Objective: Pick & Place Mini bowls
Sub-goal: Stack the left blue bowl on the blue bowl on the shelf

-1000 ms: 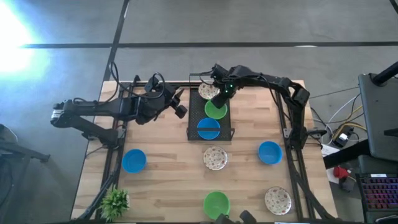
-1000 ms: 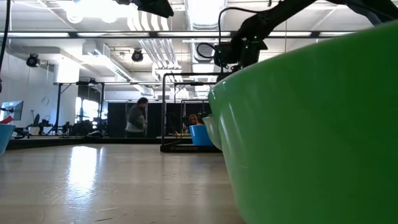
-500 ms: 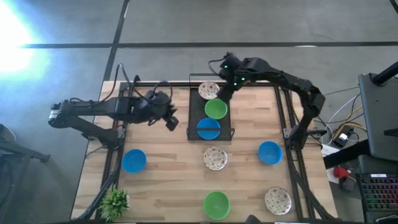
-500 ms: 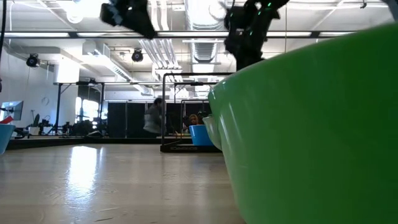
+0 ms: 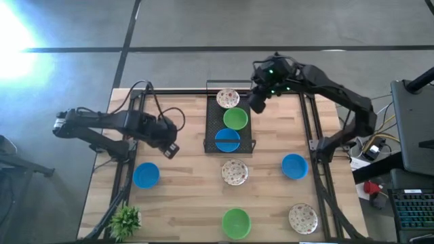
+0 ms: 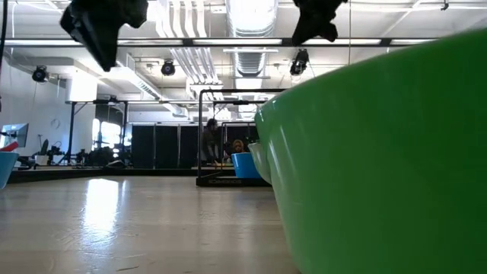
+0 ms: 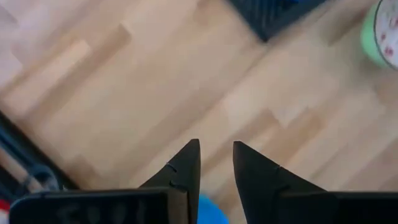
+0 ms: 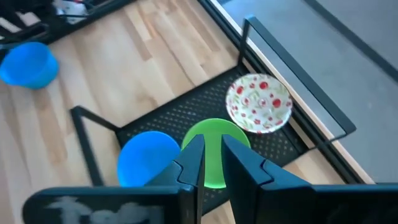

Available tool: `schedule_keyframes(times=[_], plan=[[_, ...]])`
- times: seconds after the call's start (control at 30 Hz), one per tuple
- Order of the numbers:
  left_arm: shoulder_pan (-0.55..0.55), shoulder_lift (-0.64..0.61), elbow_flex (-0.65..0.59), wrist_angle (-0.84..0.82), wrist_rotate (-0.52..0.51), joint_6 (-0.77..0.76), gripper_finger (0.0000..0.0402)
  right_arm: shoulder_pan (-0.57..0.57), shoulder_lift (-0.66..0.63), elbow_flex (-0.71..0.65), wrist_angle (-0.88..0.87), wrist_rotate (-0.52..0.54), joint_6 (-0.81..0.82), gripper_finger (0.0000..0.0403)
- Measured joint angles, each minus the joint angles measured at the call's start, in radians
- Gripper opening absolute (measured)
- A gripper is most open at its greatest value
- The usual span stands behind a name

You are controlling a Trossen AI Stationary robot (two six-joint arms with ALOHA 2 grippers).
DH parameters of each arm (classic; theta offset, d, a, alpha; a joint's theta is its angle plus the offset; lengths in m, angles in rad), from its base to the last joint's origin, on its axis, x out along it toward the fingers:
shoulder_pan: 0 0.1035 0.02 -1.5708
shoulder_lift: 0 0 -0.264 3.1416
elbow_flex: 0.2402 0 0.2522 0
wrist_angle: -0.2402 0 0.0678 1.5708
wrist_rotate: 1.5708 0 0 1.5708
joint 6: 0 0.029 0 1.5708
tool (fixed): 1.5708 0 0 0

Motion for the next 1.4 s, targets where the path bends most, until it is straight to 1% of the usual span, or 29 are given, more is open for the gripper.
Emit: schedule_keyframes(times=[0.13,0.2,0.3,0.37,0.53,0.73,0.9,1.07,1.4], plan=[[-0.017,0.000,-0.043,-0.017,0.047,-0.106,0.0087,0.038,-0.025,0.000,0.000,-0.001,-0.026,0.0048],[-0.021,0.000,-0.087,-0.017,0.076,-0.194,0.0087,0.056,-0.034,0.000,0.000,-0.001,-0.039,0.0047],[-0.023,0.000,-0.160,-0.003,0.147,-0.348,0.0087,0.077,-0.039,-0.001,0.003,-0.002,-0.043,0.0047],[-0.028,0.000,-0.205,0.019,0.210,-0.419,0.0087,0.087,-0.042,-0.001,0.004,-0.001,-0.043,0.0047],[-0.048,0.000,-0.310,0.126,0.347,-0.531,0.0087,0.089,-0.045,-0.001,0.005,-0.001,-0.043,0.0047],[-0.087,0.001,-0.423,0.245,0.442,-0.612,0.0087,0.089,-0.045,-0.001,0.005,-0.001,-0.044,0.0047],[-0.117,0.001,-0.484,0.321,0.449,-0.685,0.0087,0.089,-0.045,-0.001,0.005,-0.001,-0.044,0.0047],[-0.126,0.001,-0.530,0.422,0.452,-0.710,0.0087,0.089,-0.045,-0.001,0.007,0.000,-0.044,0.0047],[-0.127,0.001,-0.562,0.430,0.448,-0.706,0.0087,0.089,-0.045,-0.001,0.007,0.000,-0.044,0.0047]])
